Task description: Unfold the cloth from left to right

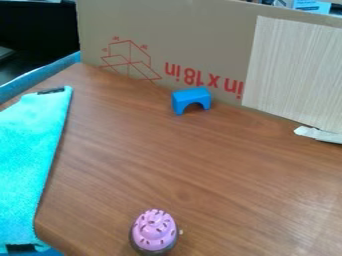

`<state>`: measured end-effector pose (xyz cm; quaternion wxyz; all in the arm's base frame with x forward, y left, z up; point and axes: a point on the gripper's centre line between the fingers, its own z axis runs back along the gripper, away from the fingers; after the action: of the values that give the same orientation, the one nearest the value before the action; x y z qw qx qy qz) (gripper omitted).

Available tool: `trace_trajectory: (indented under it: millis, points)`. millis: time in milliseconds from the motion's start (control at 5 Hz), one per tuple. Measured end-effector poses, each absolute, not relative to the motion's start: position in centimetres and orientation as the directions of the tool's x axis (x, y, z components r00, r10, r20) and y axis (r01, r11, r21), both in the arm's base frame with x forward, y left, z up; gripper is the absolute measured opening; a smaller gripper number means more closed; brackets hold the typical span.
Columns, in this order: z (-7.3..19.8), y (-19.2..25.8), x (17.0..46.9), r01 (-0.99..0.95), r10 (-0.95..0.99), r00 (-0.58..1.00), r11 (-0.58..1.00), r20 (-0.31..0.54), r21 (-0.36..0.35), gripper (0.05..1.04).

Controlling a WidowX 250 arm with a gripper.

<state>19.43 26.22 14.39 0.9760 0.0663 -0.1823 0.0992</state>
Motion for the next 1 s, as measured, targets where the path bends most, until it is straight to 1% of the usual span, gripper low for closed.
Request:
trace_trajectory:
  millis: [200,400,600,800,1000]
  points:
    - [13.4,26.2,19.5,-0.216,0.179,0.919,0.974,0.351,0.068,1.001]
    - [11.8,26.9,19.1,-0.227,0.207,0.922,0.974,0.328,0.023,1.001]
    - [10.6,27.5,18.8,-0.230,0.213,0.930,0.973,0.300,0.022,1.001]
    - [9.9,28.3,18.7,-0.244,0.230,0.927,0.970,0.296,0.009,1.001]
    - [9.4,29.9,17.9,-0.285,0.277,0.911,0.958,0.305,-0.019,1.001]
